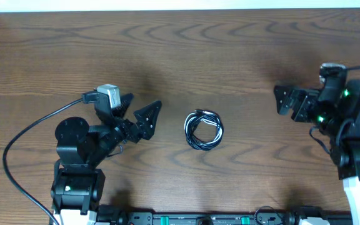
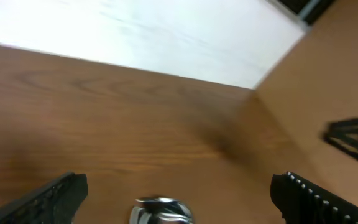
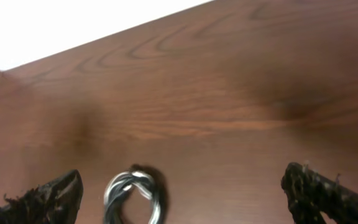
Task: Untangle cables
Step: 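Move both grippers inward toward the coiled black and white cables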
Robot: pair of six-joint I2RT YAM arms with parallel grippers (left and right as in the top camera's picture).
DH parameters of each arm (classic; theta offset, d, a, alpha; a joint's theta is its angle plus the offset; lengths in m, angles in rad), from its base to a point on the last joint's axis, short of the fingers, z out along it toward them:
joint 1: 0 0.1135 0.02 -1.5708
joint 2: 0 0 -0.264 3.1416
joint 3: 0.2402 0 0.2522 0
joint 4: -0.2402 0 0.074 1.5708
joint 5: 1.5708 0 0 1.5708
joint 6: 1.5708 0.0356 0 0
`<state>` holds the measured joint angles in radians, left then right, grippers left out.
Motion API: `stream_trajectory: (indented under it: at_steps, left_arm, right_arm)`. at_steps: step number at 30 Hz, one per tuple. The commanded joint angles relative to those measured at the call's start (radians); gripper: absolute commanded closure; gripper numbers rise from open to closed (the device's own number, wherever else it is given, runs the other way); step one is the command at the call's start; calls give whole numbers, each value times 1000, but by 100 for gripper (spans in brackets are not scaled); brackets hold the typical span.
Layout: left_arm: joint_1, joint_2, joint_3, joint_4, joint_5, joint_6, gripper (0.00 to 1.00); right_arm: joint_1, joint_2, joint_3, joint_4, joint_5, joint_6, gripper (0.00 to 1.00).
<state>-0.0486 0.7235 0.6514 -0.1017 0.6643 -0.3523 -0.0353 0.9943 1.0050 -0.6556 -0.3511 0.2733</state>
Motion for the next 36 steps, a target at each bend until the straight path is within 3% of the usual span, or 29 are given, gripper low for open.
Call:
stream_trajectory:
  at_steps: [1, 8, 16, 20, 26, 33, 36]
  left_arm:
    - [-2, 41, 19, -17, 122, -85, 1]
    - [-20, 143, 21, -111, 185, -97, 1]
    - [-118, 161, 30, -268, 165, -11, 1]
    - [-187, 161, 97, -415, -9, 66, 0]
    - [-330, 161, 222, -686, -496, 117, 0]
    - [-364, 151, 236, -597, -489, 119, 1]
    - [-364, 183, 236, -570, -489, 108, 13]
  right_arm:
    - [4, 43, 22, -10, -136, -8, 1]
    - [126, 154, 22, -149, -69, -71, 1]
    - [366, 318, 22, -242, 77, -122, 1]
    - [462, 423, 21, -211, 139, -122, 1]
    - [537, 594, 21, -64, 151, -113, 12]
    - [552, 632, 22, 89, 150, -31, 11]
    - [543, 599, 22, 133, 157, -30, 9]
